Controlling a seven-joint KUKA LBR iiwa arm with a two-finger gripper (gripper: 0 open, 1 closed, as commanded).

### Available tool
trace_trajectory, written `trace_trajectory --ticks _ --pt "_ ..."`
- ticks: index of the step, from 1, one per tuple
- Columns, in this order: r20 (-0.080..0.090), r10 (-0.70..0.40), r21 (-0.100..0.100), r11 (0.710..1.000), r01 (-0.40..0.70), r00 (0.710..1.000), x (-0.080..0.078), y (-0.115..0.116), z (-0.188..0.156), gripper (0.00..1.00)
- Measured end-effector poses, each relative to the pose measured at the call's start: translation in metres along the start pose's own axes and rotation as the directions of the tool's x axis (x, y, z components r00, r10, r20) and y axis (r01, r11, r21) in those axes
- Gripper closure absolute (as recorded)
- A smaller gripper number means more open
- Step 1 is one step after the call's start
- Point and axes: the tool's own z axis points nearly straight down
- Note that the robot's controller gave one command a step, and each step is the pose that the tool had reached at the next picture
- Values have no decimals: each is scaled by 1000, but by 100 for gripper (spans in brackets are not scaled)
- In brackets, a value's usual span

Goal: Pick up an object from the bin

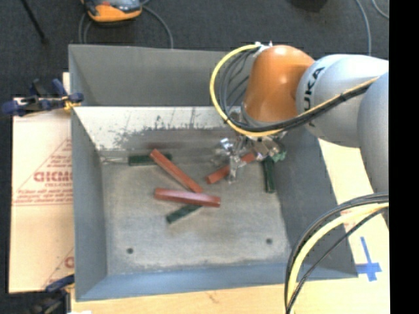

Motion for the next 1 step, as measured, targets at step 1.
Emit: trace_trajectory --ticks 1 --pt "-1 -1 0 1000 1 1000 1 0 -19 100"
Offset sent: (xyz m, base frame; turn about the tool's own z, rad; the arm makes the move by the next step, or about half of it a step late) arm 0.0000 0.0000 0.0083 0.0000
